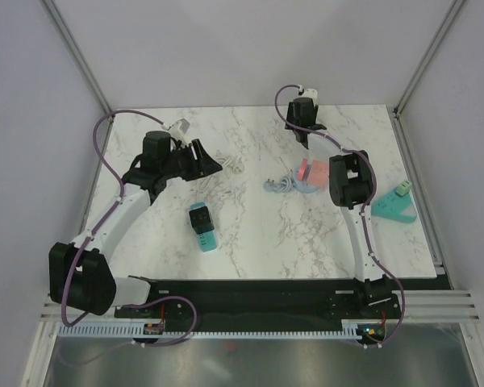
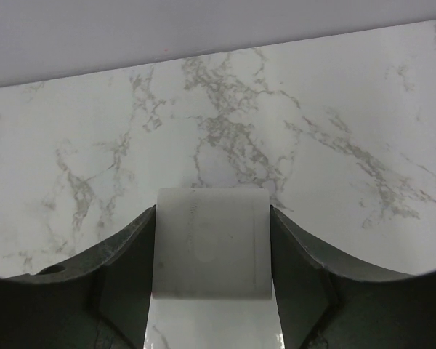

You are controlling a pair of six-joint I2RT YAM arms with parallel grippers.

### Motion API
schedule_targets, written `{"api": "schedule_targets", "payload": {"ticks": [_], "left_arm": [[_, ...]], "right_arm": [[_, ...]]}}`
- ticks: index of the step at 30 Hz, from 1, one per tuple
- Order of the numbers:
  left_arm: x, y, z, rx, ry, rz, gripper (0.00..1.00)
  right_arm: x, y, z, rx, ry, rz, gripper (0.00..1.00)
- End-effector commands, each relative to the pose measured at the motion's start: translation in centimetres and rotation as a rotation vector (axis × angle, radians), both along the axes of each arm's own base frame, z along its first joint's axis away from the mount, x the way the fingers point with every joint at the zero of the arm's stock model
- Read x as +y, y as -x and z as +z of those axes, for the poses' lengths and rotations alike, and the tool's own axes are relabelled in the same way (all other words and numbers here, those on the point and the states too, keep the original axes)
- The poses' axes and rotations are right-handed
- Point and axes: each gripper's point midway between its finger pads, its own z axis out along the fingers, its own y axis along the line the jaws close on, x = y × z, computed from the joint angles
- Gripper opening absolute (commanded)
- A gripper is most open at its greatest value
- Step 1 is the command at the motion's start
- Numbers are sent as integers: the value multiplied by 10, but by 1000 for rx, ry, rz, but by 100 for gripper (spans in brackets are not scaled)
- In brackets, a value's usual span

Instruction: Insert the plug

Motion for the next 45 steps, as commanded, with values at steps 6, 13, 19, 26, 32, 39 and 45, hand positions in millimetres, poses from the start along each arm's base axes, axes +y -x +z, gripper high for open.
{"api": "schedule_targets", "payload": {"ticks": [6,13,19,26,32,39,45], "left_arm": [[7,11,43,-128,6,3,69],[30,0,30,-1,20,44,75],[38,-7,21,14,54,-51,73],[5,-3,54,1,184,-260,74],[-30,14,74,-6,231,-399,74],[-58,49,54,85,256,-497,74],[-79,63,58,116,327,-556,75]], "right_arm": [[112,47,42,26,29,478,30],[147,114,104,-63,102,714,5],[154,199,155,-168,56,925,0],[174,314,184,-210,22,1156,0],[181,367,213,-283,-10,1235,0],[184,397,243,-385,-3,1269,0],[186,404,249,-417,10,1285,0]]}}
